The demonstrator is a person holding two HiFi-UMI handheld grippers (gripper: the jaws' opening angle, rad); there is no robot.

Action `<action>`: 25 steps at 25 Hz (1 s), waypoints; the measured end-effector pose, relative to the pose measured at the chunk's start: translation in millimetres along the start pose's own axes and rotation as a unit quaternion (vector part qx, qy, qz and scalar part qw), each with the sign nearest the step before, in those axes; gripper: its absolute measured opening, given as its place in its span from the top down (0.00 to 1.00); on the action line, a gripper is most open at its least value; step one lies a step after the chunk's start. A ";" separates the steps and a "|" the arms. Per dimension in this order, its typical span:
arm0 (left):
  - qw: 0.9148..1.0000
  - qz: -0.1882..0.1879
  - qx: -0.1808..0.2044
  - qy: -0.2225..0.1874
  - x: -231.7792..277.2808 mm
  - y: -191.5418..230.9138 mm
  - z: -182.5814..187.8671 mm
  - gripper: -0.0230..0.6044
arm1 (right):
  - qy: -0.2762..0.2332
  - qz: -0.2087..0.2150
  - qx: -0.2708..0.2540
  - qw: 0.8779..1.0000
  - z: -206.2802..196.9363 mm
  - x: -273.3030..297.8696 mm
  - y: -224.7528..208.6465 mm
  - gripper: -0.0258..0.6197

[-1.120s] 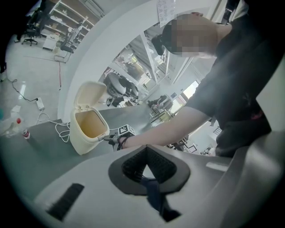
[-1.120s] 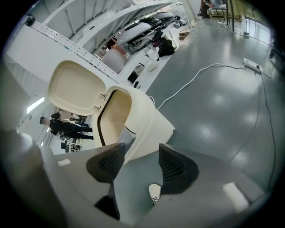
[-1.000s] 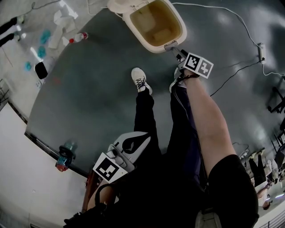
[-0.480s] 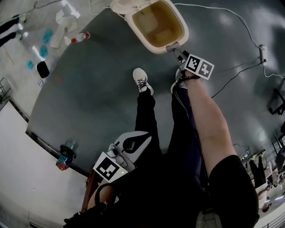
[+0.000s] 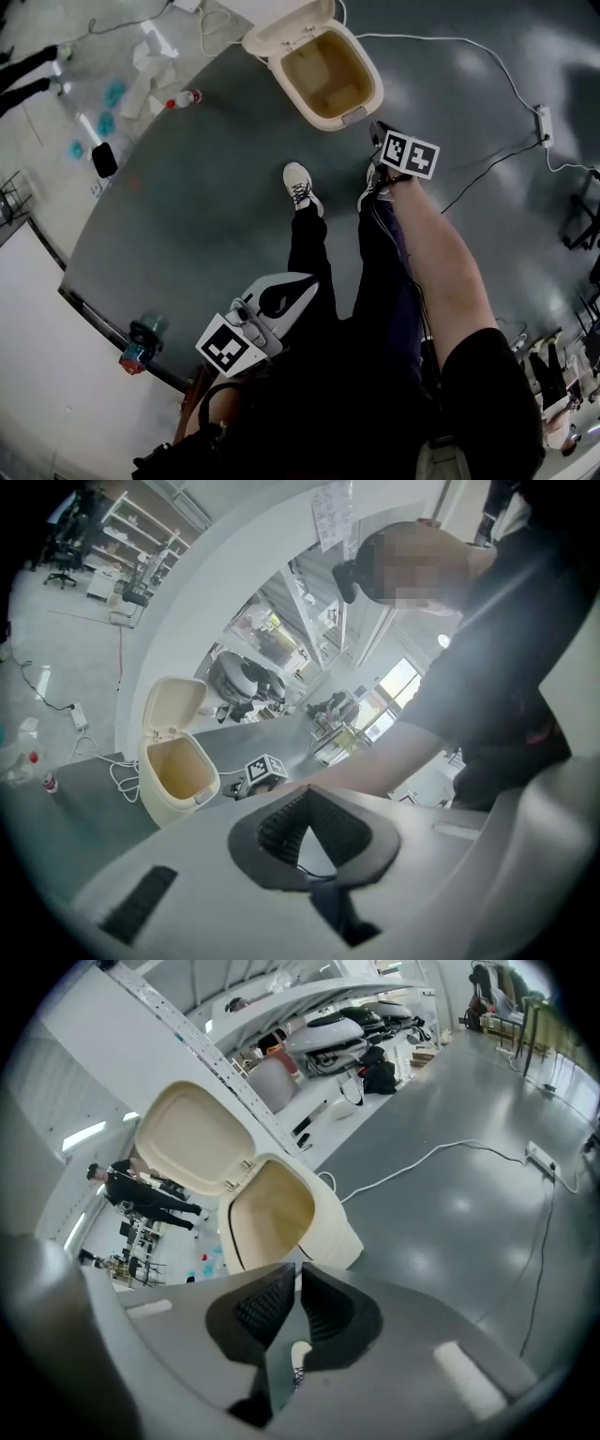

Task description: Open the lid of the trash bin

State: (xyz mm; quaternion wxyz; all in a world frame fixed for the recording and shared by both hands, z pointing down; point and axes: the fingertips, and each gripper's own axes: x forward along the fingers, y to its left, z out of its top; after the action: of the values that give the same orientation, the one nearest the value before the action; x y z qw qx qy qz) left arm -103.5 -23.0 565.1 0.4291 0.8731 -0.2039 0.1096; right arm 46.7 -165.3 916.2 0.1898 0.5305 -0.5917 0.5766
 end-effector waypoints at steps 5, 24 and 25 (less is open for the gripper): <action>0.999 -0.018 0.033 -0.023 -8.7 -31.3 33.4 0.96 | -0.031 0.152 -0.033 0.987 21.5 -81.9 71.3 0.95; 0.974 -0.090 0.187 -0.096 -48.6 -163.4 170.2 0.96 | -0.229 0.320 -0.186 0.900 95.1 -453.4 262.7 0.95; 0.971 -0.090 0.194 -0.103 -51.2 -167.5 177.0 0.96 | -0.236 0.325 -0.196 0.895 96.0 -467.4 270.5 0.95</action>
State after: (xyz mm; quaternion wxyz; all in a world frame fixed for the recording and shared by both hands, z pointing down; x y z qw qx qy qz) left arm -70.8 -58.3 320.8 0.2363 0.9610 -0.1424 0.0169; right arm 25.5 -120.6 369.9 -0.0531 0.3817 -0.8595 0.3358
